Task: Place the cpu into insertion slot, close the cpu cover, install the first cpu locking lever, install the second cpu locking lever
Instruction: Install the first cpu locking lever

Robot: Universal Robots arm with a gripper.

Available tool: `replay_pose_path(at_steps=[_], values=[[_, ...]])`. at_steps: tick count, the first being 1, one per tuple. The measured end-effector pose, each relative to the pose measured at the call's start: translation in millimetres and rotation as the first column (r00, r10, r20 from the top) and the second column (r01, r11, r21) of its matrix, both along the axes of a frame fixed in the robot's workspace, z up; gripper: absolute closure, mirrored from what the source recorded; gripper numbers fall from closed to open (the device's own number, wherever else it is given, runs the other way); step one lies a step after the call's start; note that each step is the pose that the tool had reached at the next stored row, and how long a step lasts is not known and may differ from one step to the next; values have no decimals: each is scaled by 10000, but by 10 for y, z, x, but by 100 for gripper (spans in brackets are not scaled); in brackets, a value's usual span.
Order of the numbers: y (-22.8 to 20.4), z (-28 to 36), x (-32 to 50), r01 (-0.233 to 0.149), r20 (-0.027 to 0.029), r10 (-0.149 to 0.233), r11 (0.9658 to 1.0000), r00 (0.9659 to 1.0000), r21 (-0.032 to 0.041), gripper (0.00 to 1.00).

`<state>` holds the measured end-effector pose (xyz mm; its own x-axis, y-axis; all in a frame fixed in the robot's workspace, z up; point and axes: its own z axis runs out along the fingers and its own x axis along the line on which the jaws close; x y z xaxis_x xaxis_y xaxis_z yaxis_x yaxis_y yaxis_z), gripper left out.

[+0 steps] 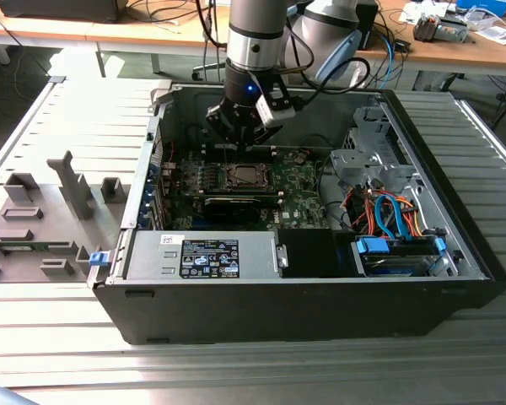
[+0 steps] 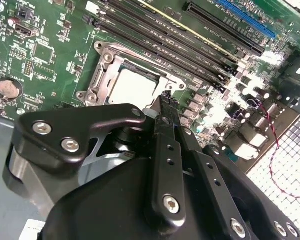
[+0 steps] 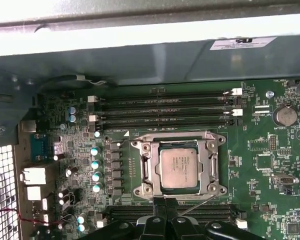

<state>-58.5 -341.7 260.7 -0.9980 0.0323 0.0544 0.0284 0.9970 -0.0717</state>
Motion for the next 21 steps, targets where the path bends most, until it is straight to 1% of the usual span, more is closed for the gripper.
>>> replay_pose_path(at_steps=[6, 9, 11, 14, 17, 19, 21], values=[[0, 0, 0, -384, 0, 384, 9993, 9993, 4, 89], [0, 0, 0, -673, 1, 673, 9977, 9977, 8, 89], [0, 0, 0, -983, 1, 983, 9952, 9952, 13, 89], [0, 0, 0, -1477, 2, 1477, 9890, 9890, 23, 89], [0, 0, 0, -1789, 4, 1789, 9839, 9839, 28, 89], [0, -1, 0, -2022, 5, 2022, 9793, 9793, 34, 89], [0, -1, 0, -2127, 5, 2127, 9771, 9771, 37, 89]])
